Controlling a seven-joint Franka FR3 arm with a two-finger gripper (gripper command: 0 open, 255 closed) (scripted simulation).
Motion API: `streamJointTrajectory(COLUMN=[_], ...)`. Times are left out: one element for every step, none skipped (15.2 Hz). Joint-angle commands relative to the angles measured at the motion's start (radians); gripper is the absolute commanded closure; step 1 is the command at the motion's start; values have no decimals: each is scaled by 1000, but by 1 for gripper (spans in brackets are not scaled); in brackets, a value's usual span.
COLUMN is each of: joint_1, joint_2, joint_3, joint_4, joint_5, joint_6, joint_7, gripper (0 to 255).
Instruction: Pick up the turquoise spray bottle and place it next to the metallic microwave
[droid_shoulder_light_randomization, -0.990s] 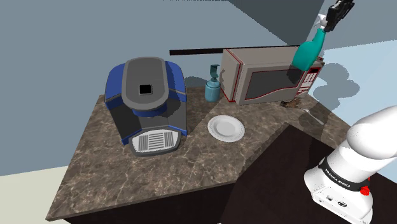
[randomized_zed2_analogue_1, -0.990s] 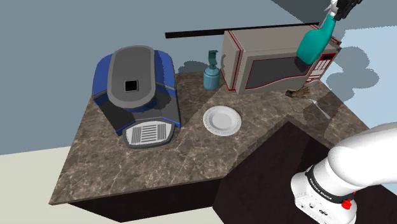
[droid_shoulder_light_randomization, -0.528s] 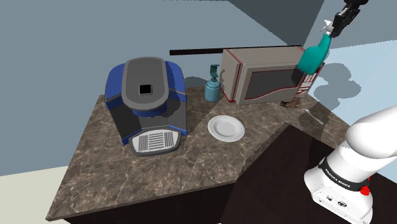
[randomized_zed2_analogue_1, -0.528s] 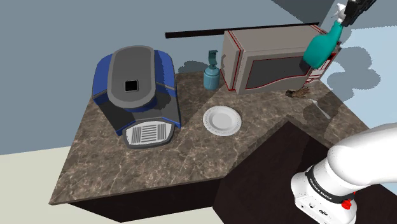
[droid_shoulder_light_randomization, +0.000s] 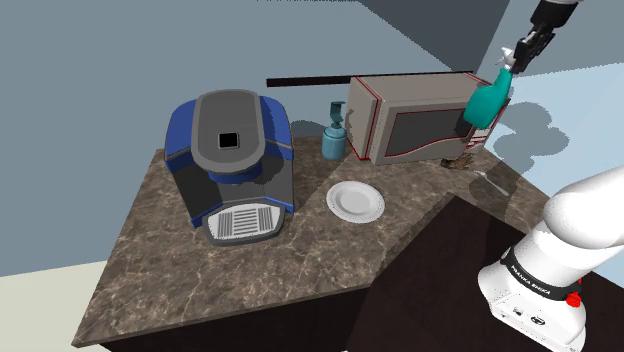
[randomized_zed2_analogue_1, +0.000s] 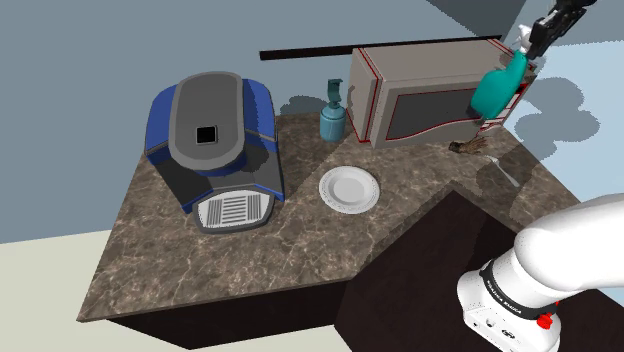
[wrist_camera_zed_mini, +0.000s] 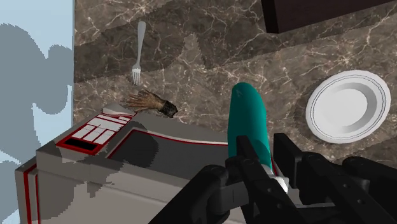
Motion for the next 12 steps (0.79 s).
streamJointTrajectory(joint_1=[-1, -2, -3, -3, -4, -5, -6, -6, -7, -7, -8, -8], joint_2=[0, -1, -1, -1, 0, 0, 1, 2, 3, 5, 7, 9], joint_3=[-3, -5, -6, -8, -10, -12, -14, -16, -18, -20, -22, -24], joint_4=[-27, -41, -55, -68, -81, -94, -106, -119, -131, -143, -155, -167], joint_5=[-3, -4, -5, -7, -8, -9, -11, -12, -13, -15, -16, -17], joint_6=[28, 41, 54, 68, 81, 95, 108, 122, 135, 149, 162, 176], joint_7=[3, 4, 5, 6, 6, 7, 8, 9, 9, 10, 11, 11], gripper=[255, 255, 255, 255, 255, 255, 255, 255, 255, 255, 255, 255])
